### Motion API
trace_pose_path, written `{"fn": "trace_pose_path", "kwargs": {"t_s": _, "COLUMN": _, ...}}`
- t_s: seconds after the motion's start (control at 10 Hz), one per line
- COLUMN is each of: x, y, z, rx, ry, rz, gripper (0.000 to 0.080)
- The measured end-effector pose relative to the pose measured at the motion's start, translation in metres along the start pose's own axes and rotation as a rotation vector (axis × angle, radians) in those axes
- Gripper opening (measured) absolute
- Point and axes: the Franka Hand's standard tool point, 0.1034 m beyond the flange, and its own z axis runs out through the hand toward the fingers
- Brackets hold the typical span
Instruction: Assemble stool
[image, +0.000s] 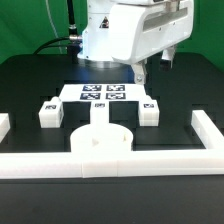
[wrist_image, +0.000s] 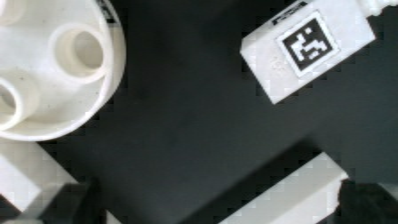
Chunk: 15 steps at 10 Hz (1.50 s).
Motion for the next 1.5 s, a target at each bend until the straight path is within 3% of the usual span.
{"fn": "trace_pose_path", "kwargs": {"t_s": 0.4, "x": 0.000, "y": 0.000, "z": 0.000, "rx": 0.000, "ry": 0.000, "rz": 0.000, "gripper": 0.0649}}
{"fn": "trace_pose_path", "kwargs": {"t_s": 0.5, "x": -0.003, "y": 0.005, "z": 0.003, "rx": -0.009, "ry": 0.010, "rz": -0.045, "gripper": 0.0649}}
{"fn": "trace_pose_path", "kwargs": {"t_s": 0.6, "x": -0.016, "y": 0.018, "z": 0.016, "rx": -0.028, "ry": 0.022, "rz": -0.078, "gripper": 0.0649}}
{"fn": "trace_pose_path", "kwargs": {"t_s": 0.9, "x": -0.033, "y": 0.047, "z": 0.047, "rx": -0.013, "ry": 0.019, "rz": -0.144, "gripper": 0.0649}}
{"fn": "trace_pose_path", "kwargs": {"t_s": 1.0, "x": -0.036, "y": 0.059, "z": 0.053, "rx": -0.019, "ry": 0.025, "rz": -0.171, "gripper": 0.0649}}
{"fn": "trace_pose_path", "kwargs": {"t_s": 1.4, "x": -0.037, "y": 0.063, "z": 0.053, "rx": -0.021, "ry": 0.026, "rz": -0.189, "gripper": 0.0649}}
{"fn": "trace_pose_path", "kwargs": {"t_s": 1.5, "x": -0.039, "y": 0.064, "z": 0.060, "rx": -0.017, "ry": 0.026, "rz": -0.200, "gripper": 0.0649}}
